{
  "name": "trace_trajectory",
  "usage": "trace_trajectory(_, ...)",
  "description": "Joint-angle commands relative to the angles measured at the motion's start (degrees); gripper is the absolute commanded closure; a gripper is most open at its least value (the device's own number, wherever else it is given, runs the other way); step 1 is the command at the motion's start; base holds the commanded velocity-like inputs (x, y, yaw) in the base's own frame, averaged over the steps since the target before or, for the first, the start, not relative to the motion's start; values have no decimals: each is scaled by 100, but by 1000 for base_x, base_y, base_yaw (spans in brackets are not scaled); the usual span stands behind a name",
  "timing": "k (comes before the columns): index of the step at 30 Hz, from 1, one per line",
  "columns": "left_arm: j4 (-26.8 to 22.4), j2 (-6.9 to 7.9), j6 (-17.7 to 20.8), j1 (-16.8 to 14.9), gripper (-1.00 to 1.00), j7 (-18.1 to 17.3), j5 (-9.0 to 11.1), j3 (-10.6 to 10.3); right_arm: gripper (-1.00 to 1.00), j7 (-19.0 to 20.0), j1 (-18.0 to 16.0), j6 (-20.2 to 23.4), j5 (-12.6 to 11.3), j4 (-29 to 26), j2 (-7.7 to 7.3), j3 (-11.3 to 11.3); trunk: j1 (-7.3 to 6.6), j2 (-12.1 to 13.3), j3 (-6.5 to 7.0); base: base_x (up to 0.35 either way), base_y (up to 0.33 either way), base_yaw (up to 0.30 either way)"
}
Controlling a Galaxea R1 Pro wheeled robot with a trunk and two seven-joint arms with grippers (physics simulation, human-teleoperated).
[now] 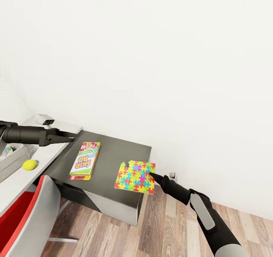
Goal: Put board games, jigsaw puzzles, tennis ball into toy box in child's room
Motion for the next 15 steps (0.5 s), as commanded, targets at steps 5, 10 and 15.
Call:
trace_trajectory(5, 1, 6, 61, -7, -100, -22, 4, -12, 100, -2, -5, 22, -26, -2, -4, 10, 3, -11, 37, -9, 0, 0)
trace_trajectory(10, 1, 6, 61, -7, -100, -22, 4, -12, 100, -1, -5, 21, -26, -2, -4, 10, 3, -11, 84, -1, 0, 0)
trace_trajectory(15, 1, 6, 61, -7, -100, -22, 3, -12, 100, -1, -4, 21, -26, -2, -4, 10, 3, -11, 131, 0, 0, 0)
